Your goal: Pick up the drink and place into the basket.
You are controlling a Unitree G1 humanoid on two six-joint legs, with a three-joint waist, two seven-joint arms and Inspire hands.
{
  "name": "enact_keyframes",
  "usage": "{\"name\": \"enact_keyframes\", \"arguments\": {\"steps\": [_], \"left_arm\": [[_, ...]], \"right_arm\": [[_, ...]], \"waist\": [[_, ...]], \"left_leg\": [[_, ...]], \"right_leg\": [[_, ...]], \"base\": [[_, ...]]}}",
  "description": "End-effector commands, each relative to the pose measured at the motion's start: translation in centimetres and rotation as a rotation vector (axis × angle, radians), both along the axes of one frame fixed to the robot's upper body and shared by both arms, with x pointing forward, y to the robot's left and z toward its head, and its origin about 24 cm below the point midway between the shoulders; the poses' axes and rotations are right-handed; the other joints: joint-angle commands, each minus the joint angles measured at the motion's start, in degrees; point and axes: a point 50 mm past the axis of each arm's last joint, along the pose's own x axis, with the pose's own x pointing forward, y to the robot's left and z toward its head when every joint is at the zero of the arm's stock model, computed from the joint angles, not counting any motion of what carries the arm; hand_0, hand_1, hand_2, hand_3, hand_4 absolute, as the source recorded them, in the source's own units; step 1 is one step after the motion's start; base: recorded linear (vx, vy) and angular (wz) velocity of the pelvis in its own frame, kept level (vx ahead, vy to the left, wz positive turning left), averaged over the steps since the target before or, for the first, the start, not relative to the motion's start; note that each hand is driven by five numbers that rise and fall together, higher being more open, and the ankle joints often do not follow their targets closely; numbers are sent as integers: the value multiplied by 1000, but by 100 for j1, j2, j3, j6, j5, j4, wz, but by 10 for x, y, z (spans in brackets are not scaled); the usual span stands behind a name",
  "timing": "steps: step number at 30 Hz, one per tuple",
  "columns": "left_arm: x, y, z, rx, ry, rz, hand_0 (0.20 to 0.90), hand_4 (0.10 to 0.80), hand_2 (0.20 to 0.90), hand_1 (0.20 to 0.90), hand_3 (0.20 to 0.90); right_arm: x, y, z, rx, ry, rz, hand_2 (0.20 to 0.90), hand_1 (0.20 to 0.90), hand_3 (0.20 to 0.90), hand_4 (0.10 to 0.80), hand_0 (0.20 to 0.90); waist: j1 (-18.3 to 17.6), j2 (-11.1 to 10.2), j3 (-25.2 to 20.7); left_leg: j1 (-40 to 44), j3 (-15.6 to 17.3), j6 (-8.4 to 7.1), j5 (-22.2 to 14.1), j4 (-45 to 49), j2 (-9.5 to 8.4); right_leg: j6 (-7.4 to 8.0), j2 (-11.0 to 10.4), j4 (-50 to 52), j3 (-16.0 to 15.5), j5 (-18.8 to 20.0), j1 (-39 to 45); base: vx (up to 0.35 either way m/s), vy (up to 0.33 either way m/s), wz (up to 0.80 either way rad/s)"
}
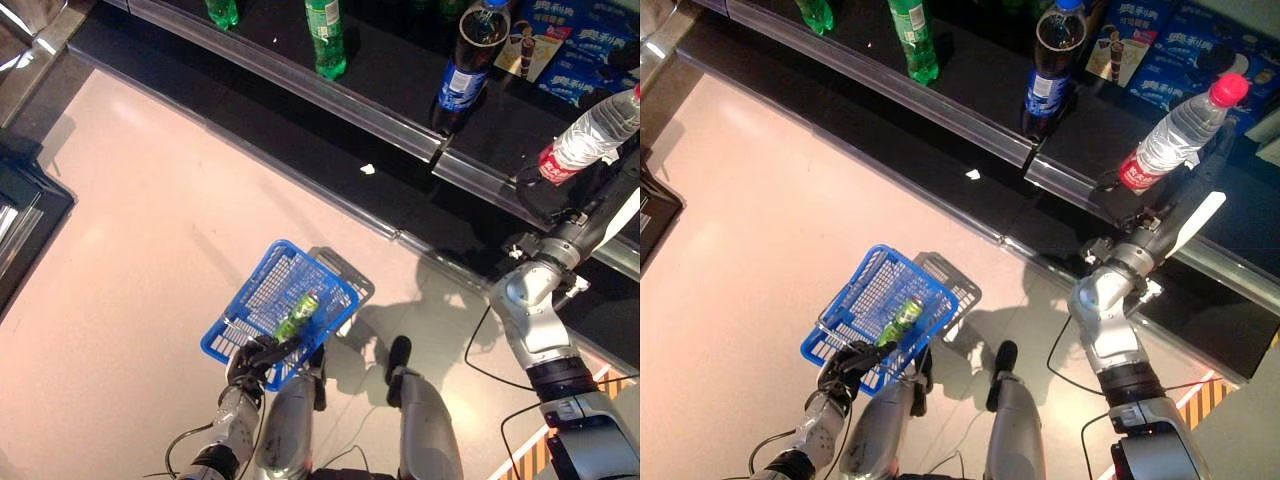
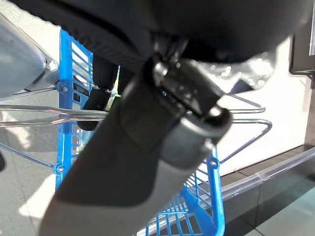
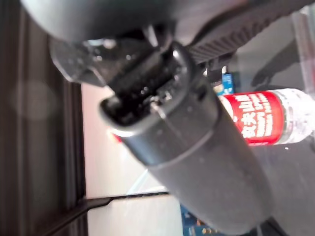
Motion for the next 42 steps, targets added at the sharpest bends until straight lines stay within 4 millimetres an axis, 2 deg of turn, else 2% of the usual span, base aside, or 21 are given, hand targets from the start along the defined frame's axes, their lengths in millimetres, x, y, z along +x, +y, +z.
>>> {"name": "enact_keyframes", "arguments": {"steps": [1, 10, 24, 29, 30, 31, 35, 42], "left_arm": [[-48, 28, -21, 71, 118, 10, 300, 100, 300, 300, 200], [-42, 28, -18, 64, 102, -7, 300, 100, 300, 300, 200], [-38, 26, -16, 50, 96, -18, 300, 100, 300, 300, 200], [-38, 29, -16, 45, 96, -18, 300, 100, 300, 300, 200], [-38, 29, -16, 45, 96, -18, 300, 100, 300, 300, 200], [-38, 30, -15, 45, 97, -17, 300, 100, 300, 300, 200], [-40, 34, -15, 53, 100, -19, 300, 100, 300, 300, 200], [-41, 37, -14, 48, 86, -20, 300, 100, 300, 300, 200]], "right_arm": [[-6, -22, 61, -25, -236, -40, 900, 900, 900, 800, 900], [5, -30, 86, 50, -298, -66, 900, 900, 900, 800, 900], [9, -30, 137, -10, -396, -86, 900, 900, 900, 800, 900], [10, -36, 147, -13, -399, -127, 900, 900, 900, 800, 900], [11, -40, 148, 13, -376, -148, 559, 559, 502, 402, 559], [11, -45, 147, 35, -360, -164, 300, 300, 200, 100, 300], [11, -62, 146, 88, -327, -207, 300, 300, 200, 100, 300], [10, -72, 148, 77, -296, -220, 300, 300, 200, 100, 300]], "waist": [[117, -84, -182], [224, 27, -2], [297, 154, 62], [329, 170, 62], [337, 171, 62], [346, 174, 62], [386, 158, 62], [403, 144, 62]], "left_leg": [[-481, -331, -239, -22, 628, 71], [-660, -371, -202, 32, 654, 11], [-846, -403, -151, 78, 603, -95], [-889, -413, -141, 57, 644, -114], [-905, -416, -138, 53, 661, -120], [-904, -423, -136, 55, 658, -118], [-919, -458, -119, 52, 640, -124], [-886, -475, -99, 32, 627, -149]], "right_leg": [[298, -356, 285, -417, -45, 104], [284, -398, 441, -430, -54, -106], [310, -420, 507, -336, -39, -378], [305, -428, 551, -330, -59, -420], [298, -431, 566, -326, -67, -430], [292, -431, 582, -331, -76, -433], [278, -424, 620, -361, -95, -457], [260, -417, 641, -362, -122, -446]], "base": [[0, 0, 0], [0, 0, 0], [0, 0, 0], [0, 0, 0], [0, 0, 0], [0, 0, 0], [0, 0, 0], [-9, -4, 5]]}}
